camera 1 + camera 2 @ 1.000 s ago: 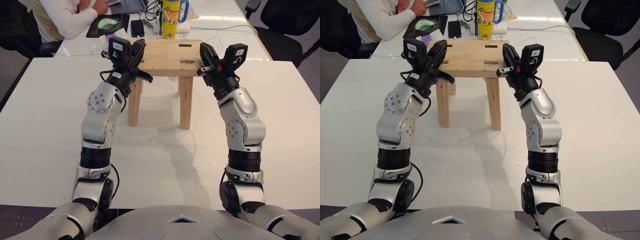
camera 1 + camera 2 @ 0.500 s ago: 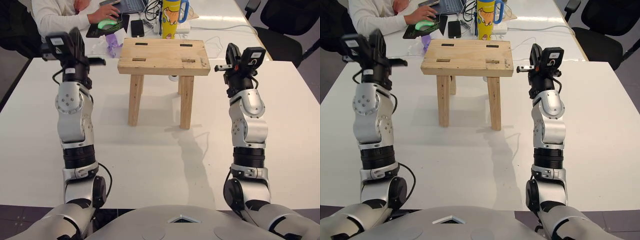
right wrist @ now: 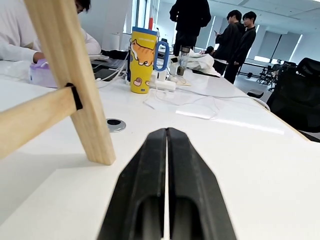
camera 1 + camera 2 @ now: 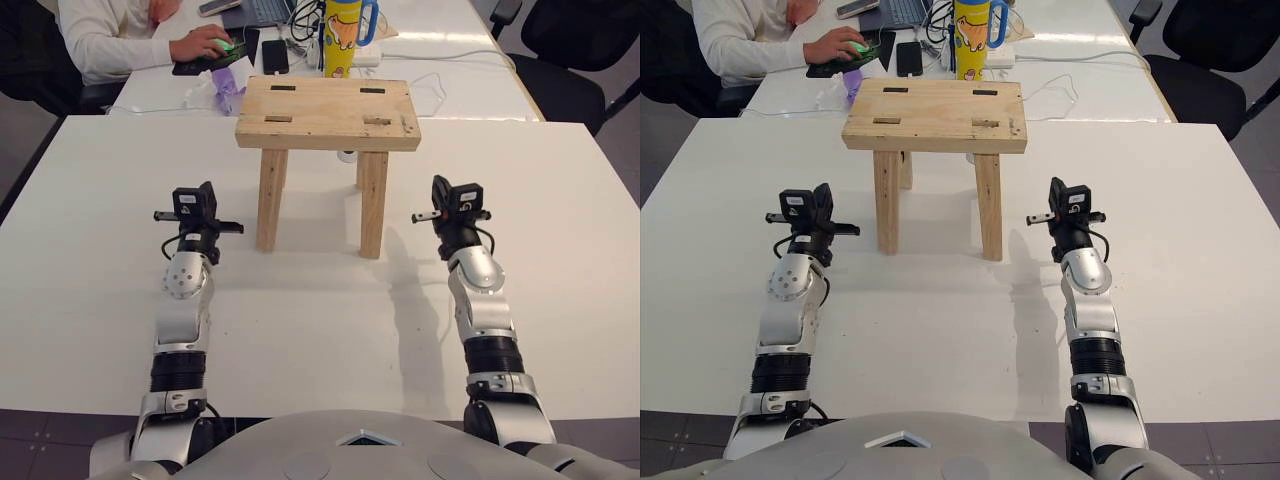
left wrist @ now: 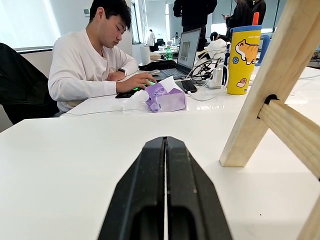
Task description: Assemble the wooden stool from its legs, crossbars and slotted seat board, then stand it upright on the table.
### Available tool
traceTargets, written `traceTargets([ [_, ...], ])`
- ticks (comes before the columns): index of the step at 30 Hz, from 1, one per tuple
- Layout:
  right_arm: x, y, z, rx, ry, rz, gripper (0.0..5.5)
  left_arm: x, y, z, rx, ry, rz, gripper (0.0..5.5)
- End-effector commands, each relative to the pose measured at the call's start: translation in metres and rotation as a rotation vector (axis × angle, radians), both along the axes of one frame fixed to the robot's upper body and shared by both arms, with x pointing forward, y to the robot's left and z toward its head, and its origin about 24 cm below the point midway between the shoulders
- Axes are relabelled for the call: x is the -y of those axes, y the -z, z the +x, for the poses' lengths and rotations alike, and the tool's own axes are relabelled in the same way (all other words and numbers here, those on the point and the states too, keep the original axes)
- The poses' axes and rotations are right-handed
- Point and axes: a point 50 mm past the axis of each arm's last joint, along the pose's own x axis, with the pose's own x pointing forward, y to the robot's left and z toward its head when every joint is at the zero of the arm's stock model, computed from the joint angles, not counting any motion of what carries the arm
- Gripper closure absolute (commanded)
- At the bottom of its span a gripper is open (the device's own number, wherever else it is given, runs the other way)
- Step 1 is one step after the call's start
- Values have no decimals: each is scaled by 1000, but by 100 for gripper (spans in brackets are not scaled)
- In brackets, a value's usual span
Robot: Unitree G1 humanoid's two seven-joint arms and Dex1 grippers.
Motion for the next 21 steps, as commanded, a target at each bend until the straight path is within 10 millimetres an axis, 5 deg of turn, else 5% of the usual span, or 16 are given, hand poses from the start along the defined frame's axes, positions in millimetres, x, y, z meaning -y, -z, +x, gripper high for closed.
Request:
traceTargets([
  [1, 0, 7, -4, -20, -9, -12, 549, 4, 11, -4, -33, 14, -10, 550],
  [21, -1, 8, -3, -20, -12, -10, 549, 7, 10, 1, -21, 28, 3, 550],
])
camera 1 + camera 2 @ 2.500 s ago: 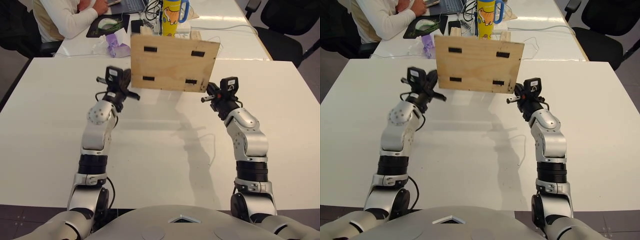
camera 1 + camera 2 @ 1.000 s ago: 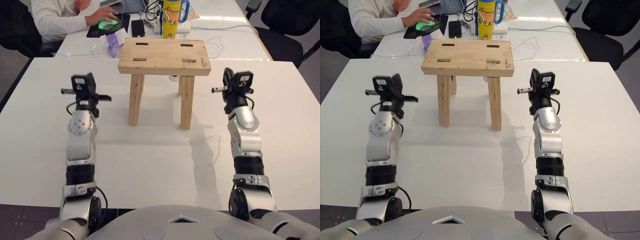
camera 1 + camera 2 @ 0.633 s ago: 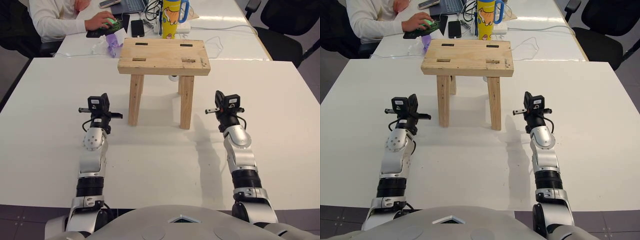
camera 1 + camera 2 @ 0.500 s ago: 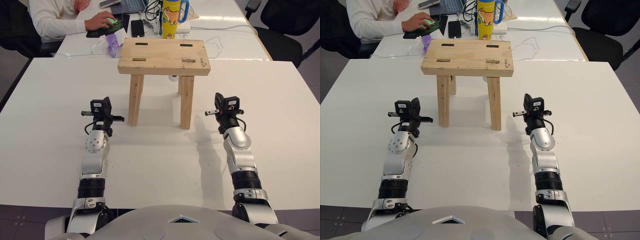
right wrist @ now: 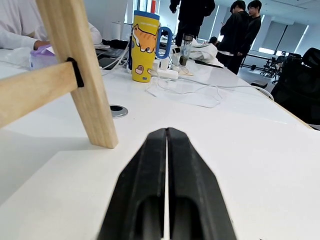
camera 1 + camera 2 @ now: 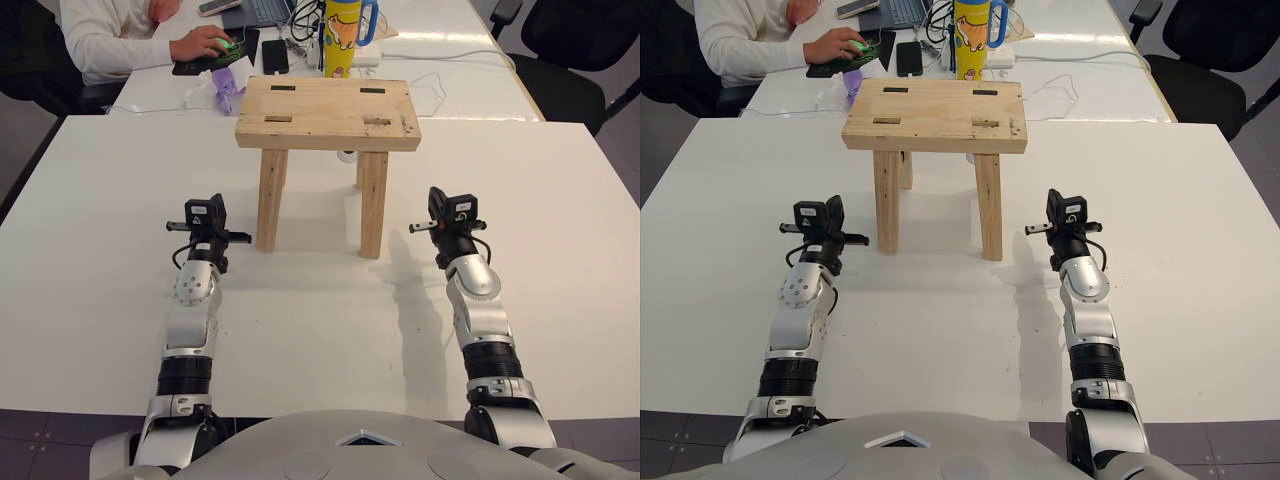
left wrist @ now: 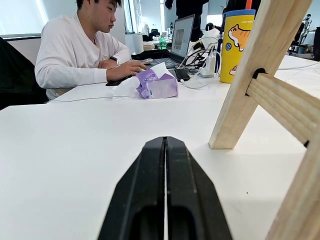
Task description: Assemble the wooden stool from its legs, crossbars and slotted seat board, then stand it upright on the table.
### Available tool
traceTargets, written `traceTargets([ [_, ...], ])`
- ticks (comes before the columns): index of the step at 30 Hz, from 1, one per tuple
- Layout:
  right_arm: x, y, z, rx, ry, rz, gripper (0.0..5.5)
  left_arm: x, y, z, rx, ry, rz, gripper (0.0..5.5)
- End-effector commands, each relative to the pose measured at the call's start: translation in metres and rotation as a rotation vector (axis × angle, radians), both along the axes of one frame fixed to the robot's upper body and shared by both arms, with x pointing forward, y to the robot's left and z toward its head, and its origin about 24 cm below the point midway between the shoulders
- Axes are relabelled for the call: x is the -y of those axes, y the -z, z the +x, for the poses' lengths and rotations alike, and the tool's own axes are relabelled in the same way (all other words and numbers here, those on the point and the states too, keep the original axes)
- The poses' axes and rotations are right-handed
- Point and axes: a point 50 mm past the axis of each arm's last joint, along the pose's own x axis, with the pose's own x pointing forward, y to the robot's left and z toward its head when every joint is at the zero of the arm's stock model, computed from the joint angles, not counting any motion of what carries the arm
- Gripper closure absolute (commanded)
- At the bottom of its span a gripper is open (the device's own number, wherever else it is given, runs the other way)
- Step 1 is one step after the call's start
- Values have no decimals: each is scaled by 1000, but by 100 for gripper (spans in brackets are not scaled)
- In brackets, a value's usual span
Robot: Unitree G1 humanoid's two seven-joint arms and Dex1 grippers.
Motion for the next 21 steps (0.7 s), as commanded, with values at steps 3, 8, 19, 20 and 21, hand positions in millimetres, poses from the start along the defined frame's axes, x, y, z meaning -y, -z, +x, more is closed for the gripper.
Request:
traceTargets([
  [3, -2, -1, 1, 6, -10, -9, 549, 0, -2, 4, 9, 5, 9, 550],
  [8, -2, -2, 1, 8, -9, -8, 549, 1, -3, 4, 12, 9, 11, 550],
  [19, -2, -2, 3, 7, -7, -5, 549, 2, -3, 6, 18, 14, 10, 550],
  [20, -2, -2, 3, 8, -6, -5, 549, 2, -3, 6, 18, 15, 10, 550],
  [21, -2, -2, 3, 8, -6, -5, 549, 2, -3, 7, 18, 15, 11, 550],
])
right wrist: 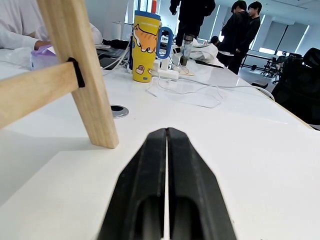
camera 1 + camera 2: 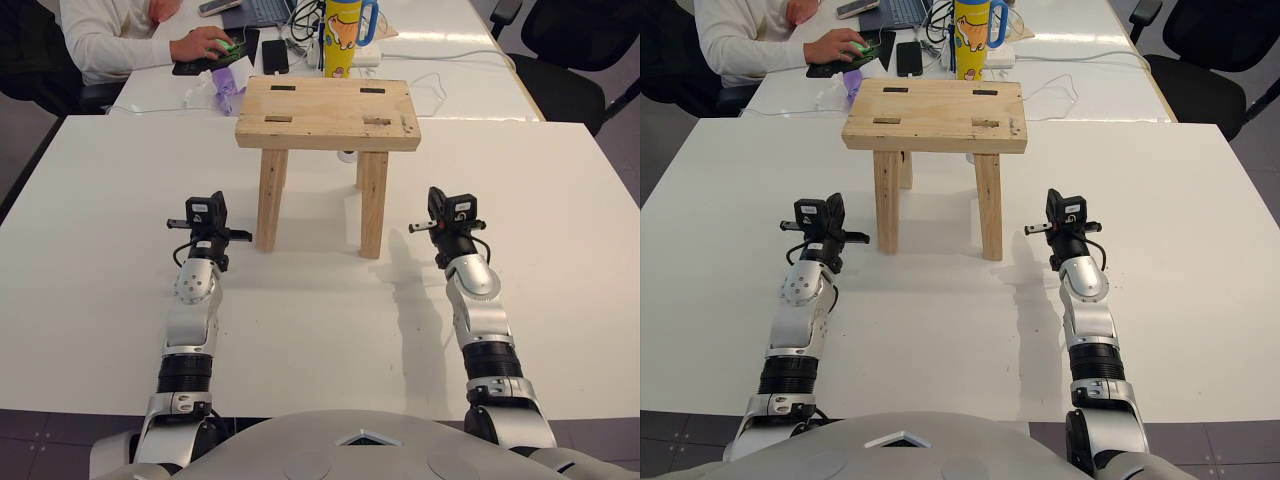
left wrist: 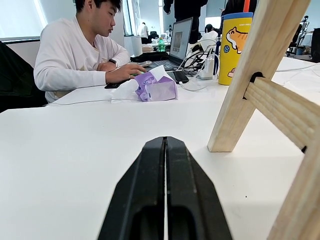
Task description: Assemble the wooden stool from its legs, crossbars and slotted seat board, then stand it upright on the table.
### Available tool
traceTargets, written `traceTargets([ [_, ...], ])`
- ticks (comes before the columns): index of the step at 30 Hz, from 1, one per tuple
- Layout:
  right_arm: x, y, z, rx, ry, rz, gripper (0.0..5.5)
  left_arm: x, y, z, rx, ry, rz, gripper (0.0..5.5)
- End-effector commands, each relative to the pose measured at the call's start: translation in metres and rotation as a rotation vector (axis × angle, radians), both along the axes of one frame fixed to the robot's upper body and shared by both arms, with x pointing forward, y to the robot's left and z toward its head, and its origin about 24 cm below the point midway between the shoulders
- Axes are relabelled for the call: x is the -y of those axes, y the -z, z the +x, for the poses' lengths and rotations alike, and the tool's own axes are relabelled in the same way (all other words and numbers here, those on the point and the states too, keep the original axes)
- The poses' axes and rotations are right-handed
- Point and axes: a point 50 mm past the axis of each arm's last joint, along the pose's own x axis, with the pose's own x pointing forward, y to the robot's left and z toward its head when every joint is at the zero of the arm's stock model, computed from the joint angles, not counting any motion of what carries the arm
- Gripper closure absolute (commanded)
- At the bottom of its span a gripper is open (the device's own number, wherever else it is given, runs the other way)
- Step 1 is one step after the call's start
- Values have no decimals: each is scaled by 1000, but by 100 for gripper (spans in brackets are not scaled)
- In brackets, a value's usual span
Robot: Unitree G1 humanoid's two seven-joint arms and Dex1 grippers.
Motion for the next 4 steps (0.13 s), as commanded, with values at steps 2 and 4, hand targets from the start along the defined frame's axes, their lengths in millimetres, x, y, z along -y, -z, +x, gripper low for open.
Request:
traceTargets([
  [2, -2, -3, 3, 11, -8, -6, 549, 1, -3, 5, 12, 8, 8, 550],
  [4, -2, -3, 4, 13, -8, -6, 549, 1, -3, 5, 15, 9, 9, 550],
])
